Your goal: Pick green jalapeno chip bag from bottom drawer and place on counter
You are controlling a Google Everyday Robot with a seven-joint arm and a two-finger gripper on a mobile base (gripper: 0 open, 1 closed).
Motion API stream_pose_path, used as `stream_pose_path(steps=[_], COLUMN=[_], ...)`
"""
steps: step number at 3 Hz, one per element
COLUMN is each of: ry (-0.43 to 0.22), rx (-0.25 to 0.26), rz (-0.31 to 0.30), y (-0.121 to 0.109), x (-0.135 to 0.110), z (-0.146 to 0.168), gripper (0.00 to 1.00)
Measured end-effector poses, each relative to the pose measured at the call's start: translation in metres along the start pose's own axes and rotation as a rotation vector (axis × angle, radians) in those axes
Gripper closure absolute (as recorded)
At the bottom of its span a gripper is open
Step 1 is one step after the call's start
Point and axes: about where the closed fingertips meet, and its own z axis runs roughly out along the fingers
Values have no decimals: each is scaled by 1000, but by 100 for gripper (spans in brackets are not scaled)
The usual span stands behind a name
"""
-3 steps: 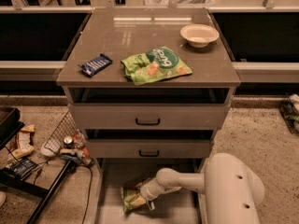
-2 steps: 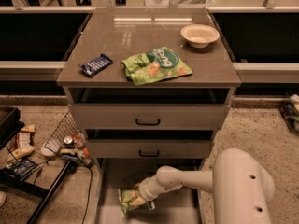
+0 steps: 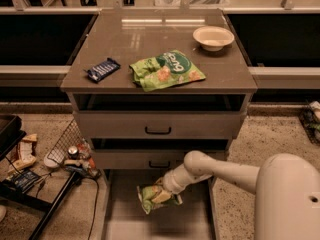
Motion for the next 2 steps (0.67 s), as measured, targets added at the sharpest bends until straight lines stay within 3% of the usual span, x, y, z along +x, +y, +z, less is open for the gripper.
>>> stream_pose_path(steps=[1, 2], ry=[-6, 23], rx=[-27, -61], rz=[45, 82], y=[-11, 6], x=[-21, -49], z=[-83, -166], gripper=[100, 100])
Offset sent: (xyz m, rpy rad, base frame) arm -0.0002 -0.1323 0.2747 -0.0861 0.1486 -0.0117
